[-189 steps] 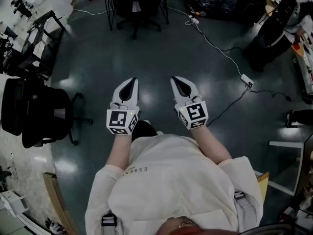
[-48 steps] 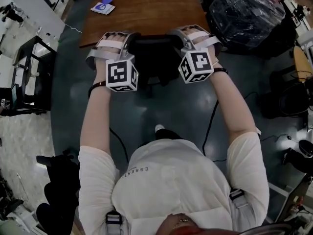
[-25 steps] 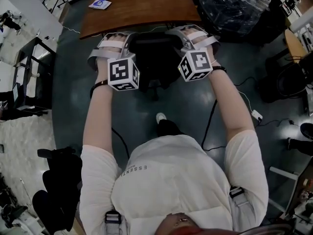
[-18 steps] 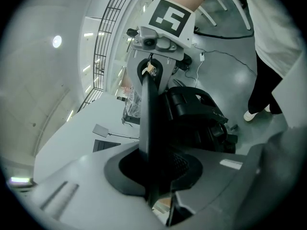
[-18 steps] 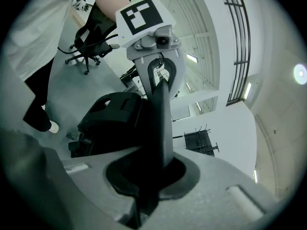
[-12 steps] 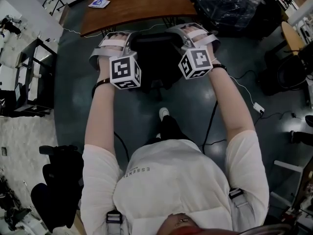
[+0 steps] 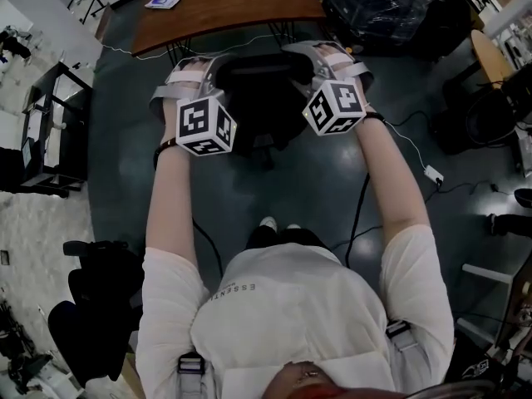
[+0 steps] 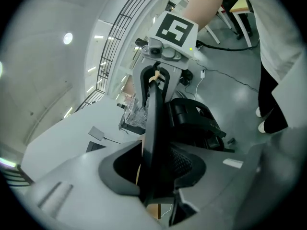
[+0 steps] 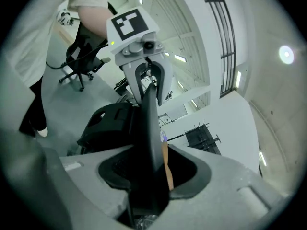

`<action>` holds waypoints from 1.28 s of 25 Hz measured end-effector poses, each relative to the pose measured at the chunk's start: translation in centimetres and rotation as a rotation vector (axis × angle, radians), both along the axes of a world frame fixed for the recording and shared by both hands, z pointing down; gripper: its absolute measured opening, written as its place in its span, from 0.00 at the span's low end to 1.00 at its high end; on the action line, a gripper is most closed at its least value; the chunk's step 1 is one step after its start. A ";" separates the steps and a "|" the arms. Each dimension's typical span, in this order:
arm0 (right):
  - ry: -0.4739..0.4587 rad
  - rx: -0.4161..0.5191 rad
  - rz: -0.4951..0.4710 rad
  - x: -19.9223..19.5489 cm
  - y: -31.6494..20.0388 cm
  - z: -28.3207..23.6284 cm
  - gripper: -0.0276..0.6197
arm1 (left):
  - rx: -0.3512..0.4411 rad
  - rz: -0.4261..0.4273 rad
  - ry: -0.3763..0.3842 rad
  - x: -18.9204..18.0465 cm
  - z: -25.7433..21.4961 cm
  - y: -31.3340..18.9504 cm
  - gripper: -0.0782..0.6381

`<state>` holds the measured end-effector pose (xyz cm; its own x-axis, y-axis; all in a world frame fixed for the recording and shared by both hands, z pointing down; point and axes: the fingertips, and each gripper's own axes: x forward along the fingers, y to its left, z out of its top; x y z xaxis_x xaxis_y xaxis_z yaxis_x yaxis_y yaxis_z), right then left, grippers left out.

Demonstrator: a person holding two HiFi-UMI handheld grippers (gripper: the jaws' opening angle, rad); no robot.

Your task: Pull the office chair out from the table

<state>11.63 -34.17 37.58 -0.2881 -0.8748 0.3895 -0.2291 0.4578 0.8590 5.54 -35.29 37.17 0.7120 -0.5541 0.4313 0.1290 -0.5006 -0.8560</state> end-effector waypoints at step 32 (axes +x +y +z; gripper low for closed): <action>-1.045 0.008 0.292 -0.7 37.7 5.2 0.03 | -0.588 -0.307 1.179 -9.4 1.3 36.0 0.13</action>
<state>10.91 3.49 42.74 -0.2544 -0.9649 0.0660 -0.9484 0.2622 0.1785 -3.86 0.67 38.46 0.7014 -0.7026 -0.1197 -0.7099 -0.7037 -0.0296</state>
